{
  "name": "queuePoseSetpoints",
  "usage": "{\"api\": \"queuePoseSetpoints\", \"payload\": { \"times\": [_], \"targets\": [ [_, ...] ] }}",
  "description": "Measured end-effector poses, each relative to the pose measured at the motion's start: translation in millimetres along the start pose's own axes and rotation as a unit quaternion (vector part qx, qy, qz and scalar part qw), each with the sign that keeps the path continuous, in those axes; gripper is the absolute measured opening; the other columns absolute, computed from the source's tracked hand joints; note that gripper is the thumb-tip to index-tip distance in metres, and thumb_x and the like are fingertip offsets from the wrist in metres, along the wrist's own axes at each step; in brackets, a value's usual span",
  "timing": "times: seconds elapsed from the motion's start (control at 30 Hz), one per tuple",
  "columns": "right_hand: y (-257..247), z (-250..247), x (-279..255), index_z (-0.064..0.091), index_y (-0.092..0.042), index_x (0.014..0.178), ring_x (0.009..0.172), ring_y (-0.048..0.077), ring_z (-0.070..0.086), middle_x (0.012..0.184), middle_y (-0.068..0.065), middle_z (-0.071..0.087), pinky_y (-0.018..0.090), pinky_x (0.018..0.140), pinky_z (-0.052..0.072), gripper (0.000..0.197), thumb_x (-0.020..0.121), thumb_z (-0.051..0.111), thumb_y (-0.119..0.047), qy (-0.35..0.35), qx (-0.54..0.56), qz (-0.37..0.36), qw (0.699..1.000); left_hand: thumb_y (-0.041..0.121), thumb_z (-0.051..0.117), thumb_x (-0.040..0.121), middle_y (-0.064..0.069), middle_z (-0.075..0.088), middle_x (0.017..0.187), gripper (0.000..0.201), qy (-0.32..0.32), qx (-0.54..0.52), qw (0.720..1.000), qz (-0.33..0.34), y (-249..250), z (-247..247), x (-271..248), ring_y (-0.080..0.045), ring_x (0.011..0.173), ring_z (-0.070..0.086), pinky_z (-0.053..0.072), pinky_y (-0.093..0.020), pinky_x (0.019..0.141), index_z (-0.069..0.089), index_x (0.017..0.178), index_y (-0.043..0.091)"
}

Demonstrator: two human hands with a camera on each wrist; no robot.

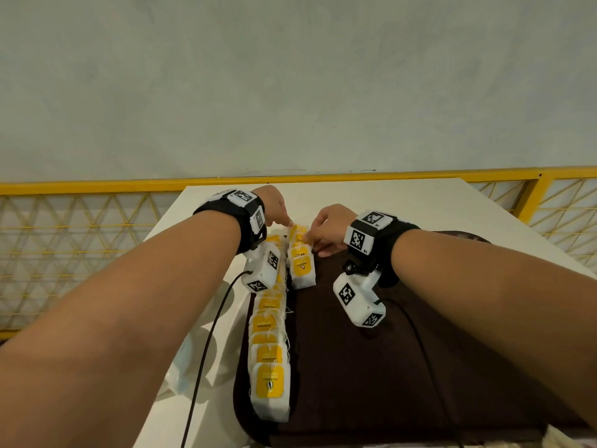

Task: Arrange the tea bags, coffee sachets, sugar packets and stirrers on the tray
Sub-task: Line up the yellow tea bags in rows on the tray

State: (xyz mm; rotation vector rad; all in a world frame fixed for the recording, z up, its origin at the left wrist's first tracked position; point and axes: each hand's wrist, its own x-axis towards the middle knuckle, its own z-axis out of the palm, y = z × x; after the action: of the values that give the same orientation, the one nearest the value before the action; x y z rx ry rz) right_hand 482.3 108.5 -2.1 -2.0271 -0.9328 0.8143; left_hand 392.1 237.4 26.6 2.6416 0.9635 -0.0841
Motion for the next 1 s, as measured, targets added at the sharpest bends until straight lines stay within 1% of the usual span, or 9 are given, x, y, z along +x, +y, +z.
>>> {"api": "queuePoseSetpoints", "payload": {
  "times": [0.13,0.23,0.33,0.5,0.6,0.7,0.77,0.83,1.0],
  "targets": [
    [2,-5,0,0.053,-0.009,0.078,0.058,0.018,0.065,0.069,0.012,0.063,0.029,0.056,0.057,0.020,0.083,0.065,0.006,-0.006,-0.023,-0.038,0.999,0.039,0.068,0.085,0.004,0.064,0.088,0.027,-0.045,-0.011,0.999,-0.006,-3,-8,-8,-0.014,0.087,0.058,0.042,-0.022,0.059,0.072,0.094,0.013],
    [1,-9,-2,0.055,-0.008,0.076,0.045,0.009,0.062,0.066,0.010,0.061,0.022,0.047,0.054,0.020,0.084,0.062,0.008,-0.014,-0.043,-0.058,0.997,0.040,0.074,0.078,0.005,0.066,0.086,0.025,-0.051,0.004,0.999,-0.001,-4,-3,-10,-0.015,0.090,0.059,0.046,-0.028,0.077,0.073,0.090,0.018],
    [3,-10,-4,0.056,-0.009,0.077,0.057,0.013,0.063,0.070,0.010,0.062,0.027,0.055,0.057,0.018,0.085,0.062,0.007,-0.005,-0.042,-0.066,0.997,0.030,0.076,0.078,0.002,0.069,0.101,0.022,-0.041,-0.006,0.999,0.016,-3,5,-10,-0.012,0.095,0.057,0.043,-0.028,0.085,0.074,0.095,0.016],
    [7,-9,-4,0.056,-0.006,0.079,0.061,0.019,0.064,0.071,0.014,0.063,0.032,0.062,0.059,0.016,0.083,0.069,0.001,-0.018,-0.009,-0.035,0.999,0.026,0.075,0.080,0.002,0.063,0.095,0.025,-0.034,0.000,0.999,0.027,2,8,-10,-0.011,0.091,0.053,0.040,-0.026,0.083,0.072,0.100,0.011],
    [10,-6,-3,0.055,-0.010,0.078,0.060,0.018,0.062,0.069,0.010,0.061,0.030,0.055,0.057,0.022,0.077,0.075,0.000,-0.023,-0.052,-0.042,0.997,0.027,0.076,0.079,0.001,0.063,0.095,0.025,-0.028,-0.006,0.999,0.017,2,5,-10,-0.012,0.091,0.053,0.040,-0.027,0.080,0.073,0.097,0.011],
    [9,-2,-2,0.058,-0.014,0.080,0.065,0.020,0.063,0.079,0.013,0.065,0.032,0.063,0.058,0.020,0.078,0.072,0.001,-0.027,-0.084,-0.065,0.994,0.027,0.078,0.077,-0.002,0.065,0.099,0.027,-0.022,-0.012,1.000,-0.001,0,6,-10,-0.014,0.092,0.053,0.040,-0.027,0.080,0.073,0.099,0.010],
    [7,-1,-3,0.063,-0.016,0.086,0.066,0.016,0.062,0.088,0.013,0.066,0.026,0.059,0.057,0.016,0.080,0.069,-0.002,-0.046,-0.130,-0.083,0.987,0.028,0.078,0.076,-0.004,0.067,0.104,0.030,-0.030,-0.013,0.999,-0.010,-1,9,-10,-0.018,0.098,0.057,0.042,-0.029,0.082,0.073,0.099,0.010],
    [7,-2,-4,0.067,-0.019,0.103,0.070,0.015,0.060,0.095,0.014,0.067,0.022,0.057,0.054,0.023,0.084,0.065,-0.007,-0.089,-0.183,-0.093,0.975,0.028,0.078,0.077,-0.005,0.067,0.111,0.030,-0.033,-0.016,0.999,-0.015,-1,11,-10,-0.021,0.107,0.058,0.042,-0.030,0.085,0.073,0.101,0.010],
    [6,-8,-5,0.064,-0.015,0.120,0.083,0.024,0.058,0.099,0.018,0.063,0.028,0.066,0.053,0.033,0.088,0.064,-0.010,-0.161,-0.243,-0.075,0.954,0.035,0.073,0.081,-0.002,0.063,0.121,0.031,-0.055,-0.008,0.998,-0.021,0,8,-16,-0.021,0.116,0.054,0.041,-0.031,0.094,0.071,0.106,0.017]
  ]
}}
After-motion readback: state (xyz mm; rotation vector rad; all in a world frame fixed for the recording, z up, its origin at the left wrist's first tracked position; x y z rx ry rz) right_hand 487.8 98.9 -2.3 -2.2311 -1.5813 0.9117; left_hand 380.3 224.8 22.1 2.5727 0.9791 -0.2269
